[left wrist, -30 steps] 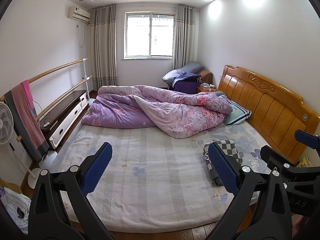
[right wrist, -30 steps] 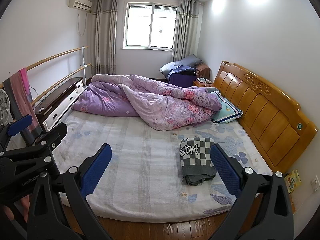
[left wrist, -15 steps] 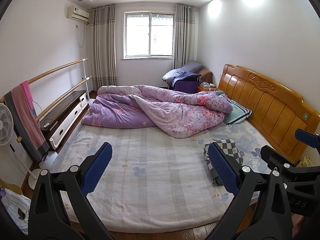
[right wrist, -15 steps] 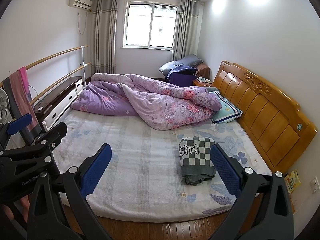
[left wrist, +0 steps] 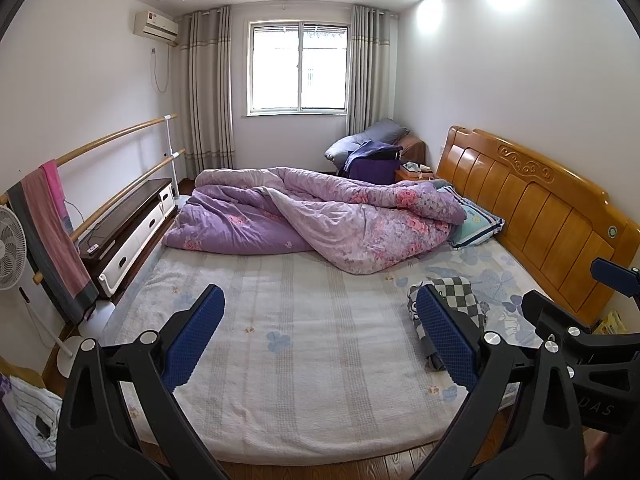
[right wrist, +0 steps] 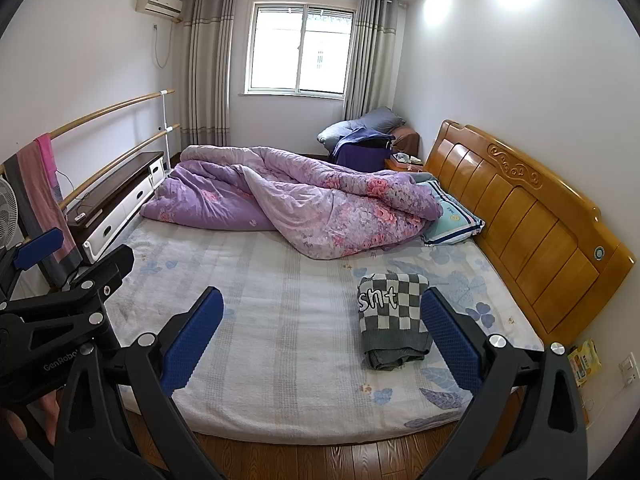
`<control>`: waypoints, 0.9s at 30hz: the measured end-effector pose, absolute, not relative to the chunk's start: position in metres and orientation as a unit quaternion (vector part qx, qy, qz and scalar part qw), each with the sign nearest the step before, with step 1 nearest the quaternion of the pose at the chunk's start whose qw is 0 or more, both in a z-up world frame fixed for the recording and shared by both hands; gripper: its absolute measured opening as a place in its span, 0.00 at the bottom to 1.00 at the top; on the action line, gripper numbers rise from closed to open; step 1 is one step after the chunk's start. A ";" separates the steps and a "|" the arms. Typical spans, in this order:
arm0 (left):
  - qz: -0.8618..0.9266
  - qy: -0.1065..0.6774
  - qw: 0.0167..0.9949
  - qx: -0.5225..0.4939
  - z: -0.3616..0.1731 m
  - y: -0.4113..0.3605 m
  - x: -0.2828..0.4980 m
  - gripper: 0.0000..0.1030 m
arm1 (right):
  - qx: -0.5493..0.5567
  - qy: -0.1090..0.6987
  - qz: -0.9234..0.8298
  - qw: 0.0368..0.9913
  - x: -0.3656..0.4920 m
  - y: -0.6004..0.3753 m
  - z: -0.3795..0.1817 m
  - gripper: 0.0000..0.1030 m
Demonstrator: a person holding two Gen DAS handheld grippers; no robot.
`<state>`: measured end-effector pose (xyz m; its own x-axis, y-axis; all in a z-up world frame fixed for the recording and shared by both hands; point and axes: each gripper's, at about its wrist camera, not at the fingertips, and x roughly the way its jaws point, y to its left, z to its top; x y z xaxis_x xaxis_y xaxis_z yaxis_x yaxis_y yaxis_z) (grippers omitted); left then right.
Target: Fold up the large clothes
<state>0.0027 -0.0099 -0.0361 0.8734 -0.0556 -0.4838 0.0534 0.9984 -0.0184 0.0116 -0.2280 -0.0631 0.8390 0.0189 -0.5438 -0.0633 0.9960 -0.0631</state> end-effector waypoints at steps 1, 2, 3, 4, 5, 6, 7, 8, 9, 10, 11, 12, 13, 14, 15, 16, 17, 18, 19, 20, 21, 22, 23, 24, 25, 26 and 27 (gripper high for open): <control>-0.028 0.250 0.968 -0.002 -0.037 -0.009 0.003 0.94 | -0.039 0.283 0.021 0.958 0.012 -0.229 -0.064 0.93; -0.028 0.250 0.968 -0.002 -0.036 -0.010 0.003 0.94 | -0.039 0.283 0.021 0.958 0.012 -0.229 -0.063 0.93; -0.028 0.251 0.968 -0.002 -0.037 -0.009 0.003 0.94 | -0.040 0.283 0.021 0.958 0.012 -0.229 -0.063 0.93; -0.028 0.251 0.968 -0.001 -0.038 -0.009 0.004 0.94 | -0.040 0.283 0.021 0.958 0.012 -0.229 -0.064 0.93; -0.028 0.251 0.968 -0.001 -0.038 -0.009 0.004 0.94 | -0.040 0.283 0.021 0.958 0.013 -0.230 -0.064 0.93; -0.027 0.251 0.968 -0.001 -0.039 -0.008 0.004 0.94 | -0.039 0.284 0.022 0.958 0.015 -0.232 -0.066 0.93; -0.027 0.251 0.968 -0.001 -0.038 -0.008 0.004 0.94 | -0.039 0.285 0.022 0.957 0.015 -0.233 -0.066 0.93; -0.027 0.250 0.968 0.000 -0.040 -0.009 0.004 0.94 | -0.039 0.286 0.022 0.957 0.015 -0.233 -0.067 0.93; -0.027 0.249 0.968 0.001 -0.041 -0.008 0.004 0.94 | -0.039 0.286 0.022 0.957 0.016 -0.234 -0.067 0.93; -0.027 0.247 0.969 0.001 -0.041 -0.009 0.004 0.94 | -0.038 0.286 0.022 0.957 0.016 -0.234 -0.067 0.93; -0.027 0.245 0.969 0.001 -0.042 -0.009 0.004 0.94 | -0.038 0.286 0.022 0.957 0.015 -0.235 -0.068 0.93; -0.026 0.243 0.970 0.002 -0.043 -0.009 0.004 0.94 | -0.038 0.286 0.022 0.957 0.015 -0.235 -0.068 0.93; -0.027 0.244 0.970 0.002 -0.044 -0.008 0.004 0.94 | -0.039 0.286 0.022 0.957 0.017 -0.235 -0.067 0.93; -0.028 0.245 0.969 0.002 -0.044 -0.007 0.005 0.94 | -0.039 0.286 0.023 0.957 0.017 -0.235 -0.067 0.93; -0.028 0.246 0.969 0.000 -0.045 -0.007 0.004 0.94 | -0.038 0.286 0.023 0.957 0.017 -0.235 -0.067 0.93; -0.029 0.247 0.969 0.001 -0.045 -0.007 0.005 0.94 | -0.039 0.287 0.023 0.957 0.017 -0.235 -0.067 0.93; -0.028 0.247 0.969 0.001 -0.046 -0.007 0.005 0.94 | -0.040 0.287 0.022 0.957 0.017 -0.236 -0.067 0.93; -0.029 0.248 0.968 0.001 -0.045 -0.007 0.005 0.94 | -0.040 0.286 0.022 0.957 0.017 -0.236 -0.067 0.93; -0.029 0.248 0.968 0.001 -0.045 -0.006 0.005 0.94 | -0.040 0.286 0.022 0.957 0.017 -0.236 -0.067 0.93; -0.029 0.247 0.969 0.001 -0.045 -0.006 0.005 0.94 | -0.039 0.287 0.022 0.957 0.018 -0.236 -0.067 0.93; -0.029 0.247 0.968 0.001 -0.046 -0.006 0.005 0.94 | -0.040 0.286 0.022 0.957 0.017 -0.236 -0.067 0.93; -0.030 0.248 0.968 0.002 -0.045 -0.006 0.005 0.94 | -0.040 0.286 0.021 0.957 0.018 -0.236 -0.067 0.93; -0.030 0.248 0.968 0.002 -0.045 -0.006 0.006 0.94 | -0.040 0.286 0.021 0.957 0.017 -0.237 -0.068 0.93; -0.030 0.248 0.968 0.002 -0.045 -0.006 0.007 0.94 | -0.040 0.287 0.022 0.957 0.017 -0.237 -0.068 0.93; -0.030 0.248 0.968 0.002 -0.045 -0.006 0.006 0.94 | -0.039 0.287 0.022 0.957 0.016 -0.237 -0.069 0.93; -0.030 0.247 0.968 0.003 -0.045 -0.006 0.007 0.94 | -0.040 0.287 0.022 0.957 0.016 -0.237 -0.069 0.93; -0.029 0.248 0.968 0.003 -0.044 -0.006 0.007 0.94 | -0.041 0.286 0.021 0.957 0.018 -0.237 -0.068 0.93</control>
<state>0.0068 -0.0062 -0.0445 0.8754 -0.0556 -0.4801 0.0582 0.9983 -0.0095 0.0178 -0.2367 -0.0678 0.8351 0.0176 -0.5499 -0.0641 0.9958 -0.0655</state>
